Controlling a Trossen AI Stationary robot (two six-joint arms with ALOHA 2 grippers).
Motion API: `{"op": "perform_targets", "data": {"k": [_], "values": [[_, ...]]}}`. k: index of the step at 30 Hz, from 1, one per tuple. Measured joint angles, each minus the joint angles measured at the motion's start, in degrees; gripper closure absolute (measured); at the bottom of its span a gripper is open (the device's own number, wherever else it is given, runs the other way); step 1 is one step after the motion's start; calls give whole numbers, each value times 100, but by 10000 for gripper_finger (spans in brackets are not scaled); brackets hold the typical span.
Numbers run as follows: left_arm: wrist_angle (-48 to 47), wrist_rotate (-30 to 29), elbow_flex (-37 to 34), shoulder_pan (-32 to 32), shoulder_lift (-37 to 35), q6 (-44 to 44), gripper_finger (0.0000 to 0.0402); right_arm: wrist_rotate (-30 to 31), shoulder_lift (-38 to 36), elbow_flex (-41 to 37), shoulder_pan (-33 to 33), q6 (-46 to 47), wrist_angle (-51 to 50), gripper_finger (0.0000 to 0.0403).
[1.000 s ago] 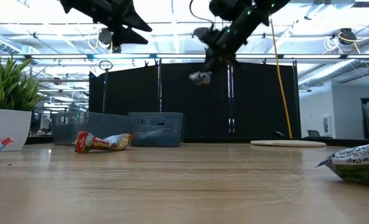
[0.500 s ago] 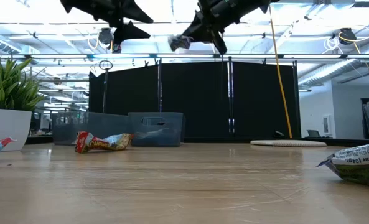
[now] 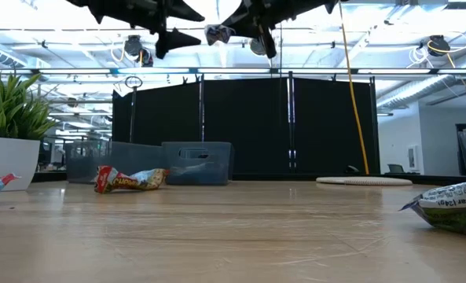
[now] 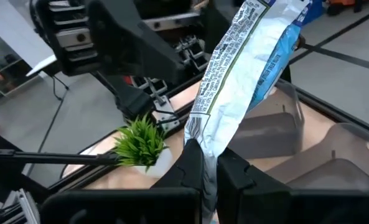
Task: Pick and place Granola Bars by type
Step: Put the blue granola bar into the top right black transparent bin
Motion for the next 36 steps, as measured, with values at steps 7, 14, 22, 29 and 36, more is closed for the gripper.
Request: {"op": "perform_targets", "data": {"k": [7,14,22,29,36], "values": [[707,228,-2,-3,347,-573,126,9,0,0,72,-108,72,399],[1124,361,-2,-77,483,-887,146,-7,0,0,105,-173,69,399],[1076,103,-2,-116,490,-1063,234,-13,0,0,105,-246,56,399],[1057,71,-2,-118,490,-1079,324,-12,0,0,105,-305,71,375],[1054,89,-2,-116,490,-1057,387,-142,0,0,105,-1014,75,316]]}}
